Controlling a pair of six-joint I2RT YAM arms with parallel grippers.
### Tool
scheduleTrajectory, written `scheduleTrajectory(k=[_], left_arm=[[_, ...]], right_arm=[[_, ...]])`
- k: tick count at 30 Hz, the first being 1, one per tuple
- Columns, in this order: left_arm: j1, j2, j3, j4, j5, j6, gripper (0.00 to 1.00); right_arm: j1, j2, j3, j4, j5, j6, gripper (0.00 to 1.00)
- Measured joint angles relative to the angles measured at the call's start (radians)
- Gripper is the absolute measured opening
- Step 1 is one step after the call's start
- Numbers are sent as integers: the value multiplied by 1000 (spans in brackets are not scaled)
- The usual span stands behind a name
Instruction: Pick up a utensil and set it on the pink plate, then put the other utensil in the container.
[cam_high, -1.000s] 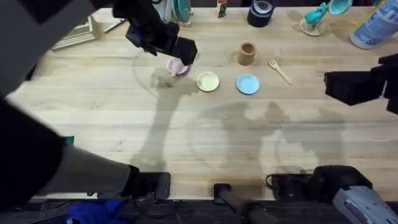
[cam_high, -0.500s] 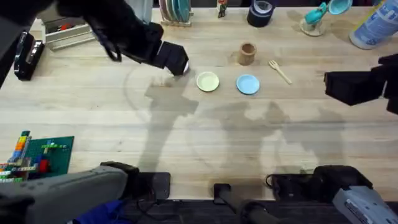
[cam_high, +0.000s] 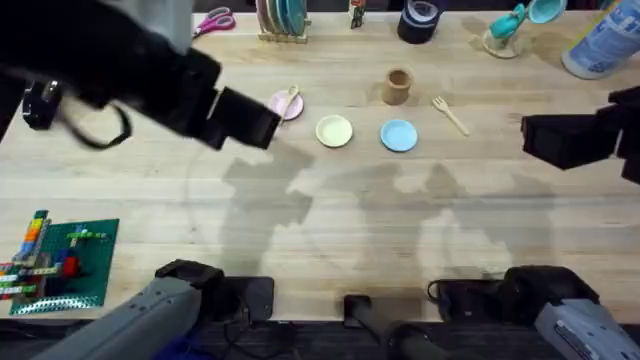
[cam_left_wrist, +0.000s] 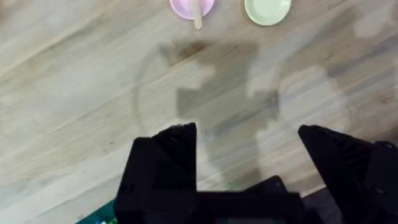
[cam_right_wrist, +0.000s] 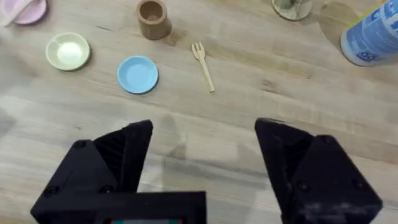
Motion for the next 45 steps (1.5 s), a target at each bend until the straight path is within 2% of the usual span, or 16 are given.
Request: scheduleTrajectory(k=[4, 9, 25, 31, 45], left_arm=[[0, -100, -18, 2, 25, 38, 994], [0, -237, -117, 22, 63, 72, 994], [0, -516, -472, 266, 164, 85, 993], [0, -533, -509, 329, 172, 85, 994], [0, -533, -510, 333, 173, 85, 994]], right_arm=[[0, 0, 0, 0, 0, 0, 997], [0, 0, 0, 0, 0, 0, 998], [0, 0, 0, -6, 0, 1, 998], [0, 0, 0, -64, 0, 0, 998], [0, 21, 0, -57, 0, -51, 998]])
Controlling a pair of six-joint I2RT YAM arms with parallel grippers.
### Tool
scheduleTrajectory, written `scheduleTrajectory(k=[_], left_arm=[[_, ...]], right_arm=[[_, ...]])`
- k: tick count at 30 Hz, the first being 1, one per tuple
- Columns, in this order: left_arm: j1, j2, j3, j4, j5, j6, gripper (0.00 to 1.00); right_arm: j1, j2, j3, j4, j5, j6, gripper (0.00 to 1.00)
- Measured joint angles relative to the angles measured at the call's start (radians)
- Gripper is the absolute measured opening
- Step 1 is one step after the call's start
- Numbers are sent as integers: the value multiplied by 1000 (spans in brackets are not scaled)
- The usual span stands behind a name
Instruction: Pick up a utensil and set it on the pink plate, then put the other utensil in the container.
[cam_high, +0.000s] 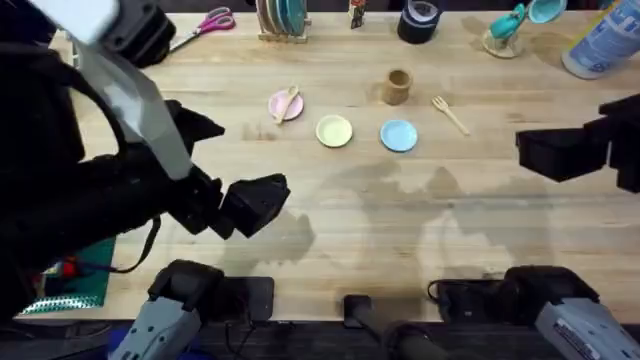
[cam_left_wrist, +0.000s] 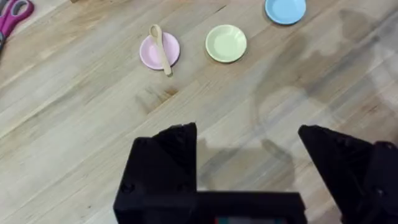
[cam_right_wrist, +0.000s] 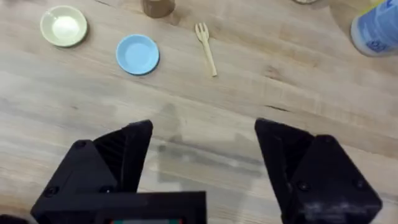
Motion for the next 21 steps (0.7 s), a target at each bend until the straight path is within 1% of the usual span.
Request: scheduleTrajectory(k=[4, 8, 17, 21], left_arm=[[0, 0, 0, -3, 1, 0, 994], [0, 0, 0, -3, 3, 0, 994], [0, 0, 0, -3, 3, 0, 994], [0, 0, 0, -3, 3, 0, 993]], right_arm=[[0, 35, 1, 3, 0, -44, 998], [0, 116, 1, 9, 0, -119, 998], [-1, 379, 1, 47, 0, -267, 997], [-13, 500, 1, 171, 0, -302, 997]])
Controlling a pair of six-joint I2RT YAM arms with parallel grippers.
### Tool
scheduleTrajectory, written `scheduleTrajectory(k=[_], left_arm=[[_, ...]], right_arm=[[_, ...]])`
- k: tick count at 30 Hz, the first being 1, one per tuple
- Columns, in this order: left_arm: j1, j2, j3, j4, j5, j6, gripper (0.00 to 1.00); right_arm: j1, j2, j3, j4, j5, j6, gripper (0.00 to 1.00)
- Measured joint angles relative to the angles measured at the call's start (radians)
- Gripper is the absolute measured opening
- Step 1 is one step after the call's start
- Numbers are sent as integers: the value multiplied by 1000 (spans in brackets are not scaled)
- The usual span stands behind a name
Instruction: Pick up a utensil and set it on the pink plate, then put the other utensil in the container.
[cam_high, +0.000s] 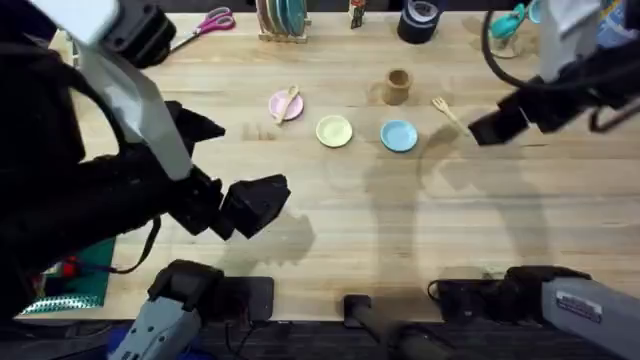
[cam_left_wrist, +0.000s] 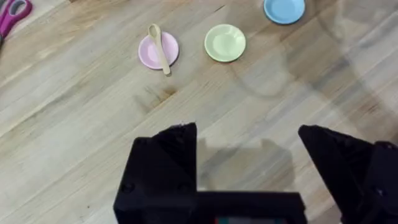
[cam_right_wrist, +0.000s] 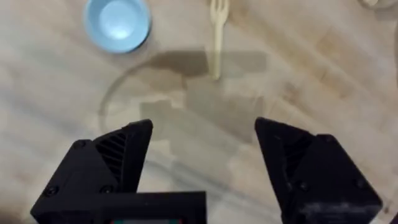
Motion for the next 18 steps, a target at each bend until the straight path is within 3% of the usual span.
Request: scheduleTrajectory(k=[11, 18], left_arm=[[0, 0, 0, 0, 0, 0, 994], [0, 0, 0, 0, 3, 0, 994]], right_arm=[[-38, 274, 0, 142, -31, -115, 998], [-38, 386, 0, 289, -58, -137, 997]])
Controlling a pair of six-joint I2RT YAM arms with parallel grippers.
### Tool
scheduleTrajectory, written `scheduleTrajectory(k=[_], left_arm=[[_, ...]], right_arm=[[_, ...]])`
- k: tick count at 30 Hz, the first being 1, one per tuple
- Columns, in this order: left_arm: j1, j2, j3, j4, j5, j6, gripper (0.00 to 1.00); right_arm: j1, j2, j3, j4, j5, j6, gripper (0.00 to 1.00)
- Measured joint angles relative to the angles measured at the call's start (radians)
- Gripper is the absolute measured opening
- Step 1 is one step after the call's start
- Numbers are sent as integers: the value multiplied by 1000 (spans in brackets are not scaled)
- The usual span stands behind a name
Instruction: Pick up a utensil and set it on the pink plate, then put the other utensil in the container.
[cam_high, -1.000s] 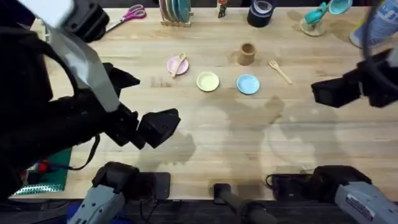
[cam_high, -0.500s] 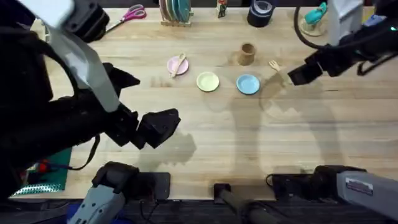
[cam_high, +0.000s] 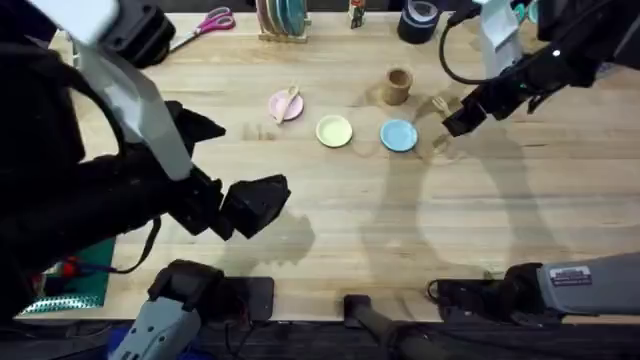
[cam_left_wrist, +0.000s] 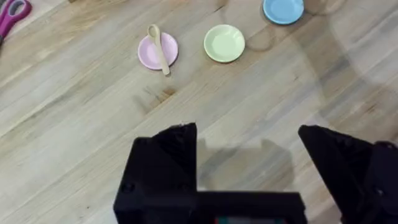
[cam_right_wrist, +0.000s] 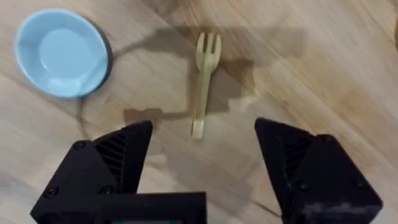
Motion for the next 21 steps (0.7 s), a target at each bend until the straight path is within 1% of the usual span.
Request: scheduleTrajectory(k=[5, 10, 14, 21], left_arm=[[0, 0, 0, 0, 0, 0, 994], [0, 0, 0, 0, 0, 0, 994], [0, 0, 0, 0, 0, 0, 994], [0, 0, 0, 0, 0, 0, 994]], right_arm=[[-1, 89, 20, -9, -43, 5, 996], [-2, 165, 71, -19, -52, 16, 996], [-5, 174, 100, -6, -55, 19, 996], [-5, 174, 103, 19, -55, 25, 996]])
